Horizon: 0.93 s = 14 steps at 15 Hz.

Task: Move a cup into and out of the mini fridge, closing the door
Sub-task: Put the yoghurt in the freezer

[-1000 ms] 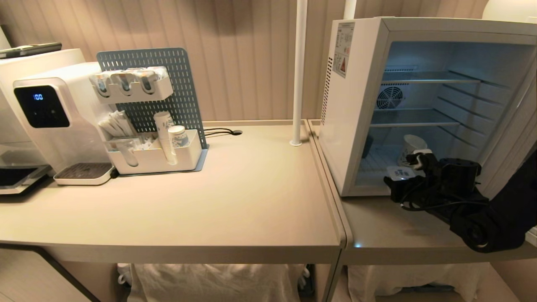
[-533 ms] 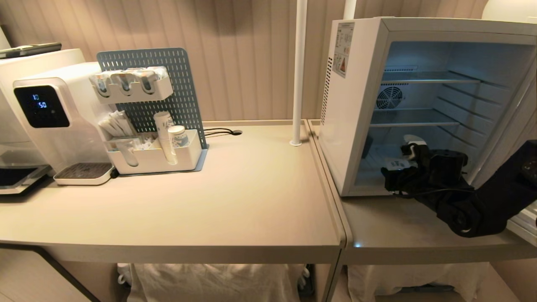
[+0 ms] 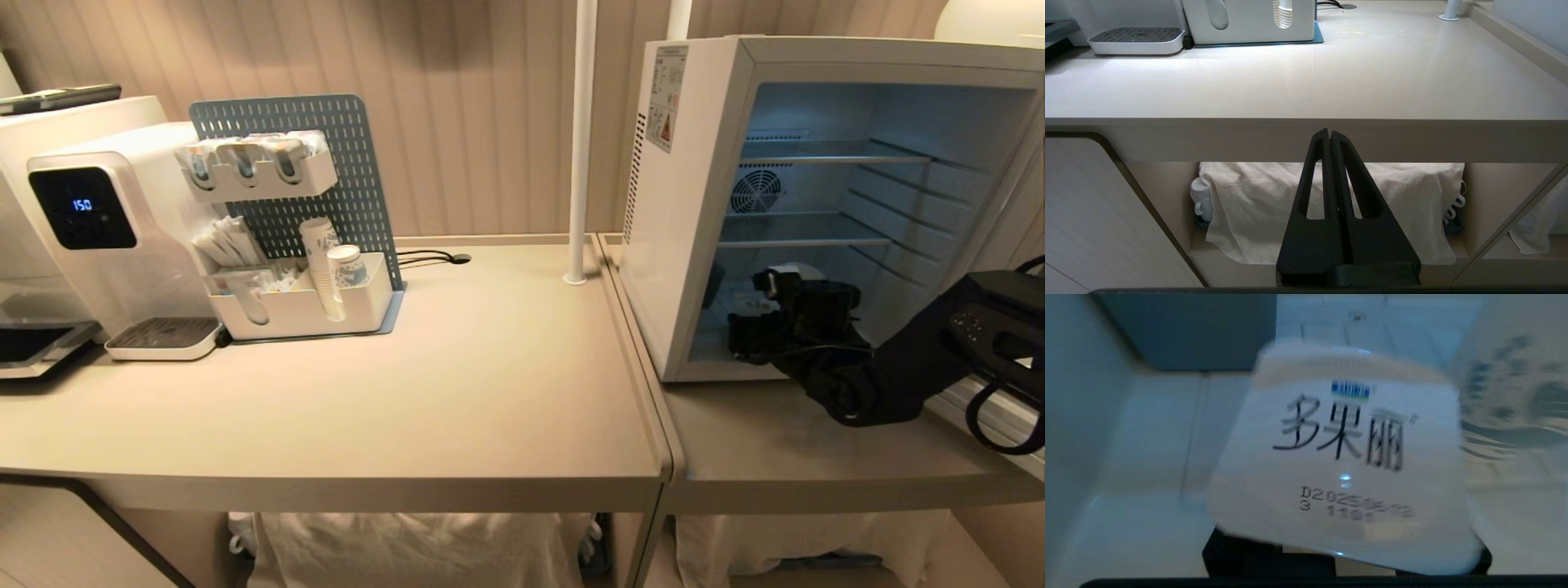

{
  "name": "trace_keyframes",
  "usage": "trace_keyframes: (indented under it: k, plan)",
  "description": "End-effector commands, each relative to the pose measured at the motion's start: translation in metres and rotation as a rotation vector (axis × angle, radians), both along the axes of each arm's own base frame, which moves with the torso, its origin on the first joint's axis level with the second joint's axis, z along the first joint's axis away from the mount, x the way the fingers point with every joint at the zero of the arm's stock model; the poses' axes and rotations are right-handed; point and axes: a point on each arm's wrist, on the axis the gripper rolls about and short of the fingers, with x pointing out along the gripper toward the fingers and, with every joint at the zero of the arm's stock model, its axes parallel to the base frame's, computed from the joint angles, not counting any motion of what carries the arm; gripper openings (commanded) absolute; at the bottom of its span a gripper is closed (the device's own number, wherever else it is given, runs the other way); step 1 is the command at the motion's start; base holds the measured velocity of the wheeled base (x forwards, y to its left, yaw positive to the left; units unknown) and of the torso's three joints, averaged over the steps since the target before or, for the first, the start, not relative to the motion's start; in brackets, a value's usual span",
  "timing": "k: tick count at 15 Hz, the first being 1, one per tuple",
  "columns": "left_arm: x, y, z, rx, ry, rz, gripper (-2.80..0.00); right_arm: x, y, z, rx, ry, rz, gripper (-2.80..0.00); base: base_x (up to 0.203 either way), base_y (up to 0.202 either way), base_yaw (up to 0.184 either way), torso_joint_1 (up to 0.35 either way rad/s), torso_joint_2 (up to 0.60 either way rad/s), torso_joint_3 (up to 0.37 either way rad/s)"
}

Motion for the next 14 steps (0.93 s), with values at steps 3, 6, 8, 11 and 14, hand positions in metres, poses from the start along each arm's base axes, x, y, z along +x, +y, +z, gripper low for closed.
trace_keyframes:
  k: [3, 6, 8, 11, 14]
  plan:
    - [0.000, 0.000, 0.000, -0.001, -0.002, 0.000, -2.80, 0.021, 0.004, -0.018, -0.007, 0.046, -0.001, -2.80, 0.000, 0.000, 0.000, 0.000, 0.00, 0.000]
    - [0.000, 0.000, 0.000, -0.001, -0.002, 0.000, -2.80, 0.027, 0.004, -0.019, -0.009, 0.065, -0.004, -2.80, 0.000, 0.000, 0.000, 0.000, 0.00, 0.000]
    - [0.000, 0.000, 0.000, -0.001, -0.002, 0.000, -2.80, 0.026, 0.004, -0.017, -0.010, 0.065, -0.003, -2.80, 0.000, 0.000, 0.000, 0.000, 0.00, 0.000]
    - [0.000, 0.000, 0.000, -0.001, -0.002, 0.000, -2.80, 0.024, 0.003, -0.013, -0.018, 0.062, -0.027, 0.00, 0.000, 0.000, 0.000, 0.000, 0.00, 0.000]
    - [0.000, 0.000, 0.000, -0.001, -0.002, 0.000, -2.80, 0.016, 0.003, -0.006, -0.016, 0.059, -0.026, 0.00, 0.000, 0.000, 0.000, 0.000, 0.00, 0.000]
